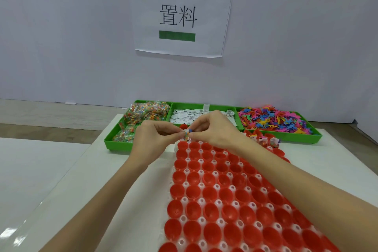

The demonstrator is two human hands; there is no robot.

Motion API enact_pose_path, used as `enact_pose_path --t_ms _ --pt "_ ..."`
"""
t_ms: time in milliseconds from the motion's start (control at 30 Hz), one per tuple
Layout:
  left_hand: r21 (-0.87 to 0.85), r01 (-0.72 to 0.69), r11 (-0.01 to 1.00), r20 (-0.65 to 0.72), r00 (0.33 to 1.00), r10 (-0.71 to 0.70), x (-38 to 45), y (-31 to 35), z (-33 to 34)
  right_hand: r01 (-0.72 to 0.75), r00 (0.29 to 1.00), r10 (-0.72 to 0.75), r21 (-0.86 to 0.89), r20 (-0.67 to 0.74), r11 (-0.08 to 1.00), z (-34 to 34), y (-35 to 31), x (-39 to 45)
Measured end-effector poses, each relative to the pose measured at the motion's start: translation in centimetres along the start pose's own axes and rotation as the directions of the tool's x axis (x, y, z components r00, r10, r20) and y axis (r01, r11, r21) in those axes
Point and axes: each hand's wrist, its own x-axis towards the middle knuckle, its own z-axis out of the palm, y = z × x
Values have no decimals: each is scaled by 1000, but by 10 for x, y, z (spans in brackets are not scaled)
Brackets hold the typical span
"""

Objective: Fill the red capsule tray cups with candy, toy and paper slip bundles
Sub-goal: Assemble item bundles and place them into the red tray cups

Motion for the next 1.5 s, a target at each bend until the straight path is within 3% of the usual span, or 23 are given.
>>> enact_pose_path --t_ms 300,633,833,1033,1300,1500 --pt "275 -39 961 18 999 35 4 -10 1 7 1000 -9 -129 -15 992 15 5 12" --pt "367 -146 919 121 987 109 4 -6 0 -3 1000 9 -290 18 957 24 0 13" --pt "414 -209 886 160 975 155 5 -3 3 77 992 -36 -357 121 931 19 -7 15" --pt "461 -247 852 264 955 134 10 0 -4 151 988 -132 -402 75 903 24 -7 13" --pt "546 -186 817 191 977 95 10 2 9 158 987 -154 -440 45 884 27 0 14" --pt "541 -134 830 146 987 64 14 6 6 282 956 -287 -486 67 827 26 2 9"
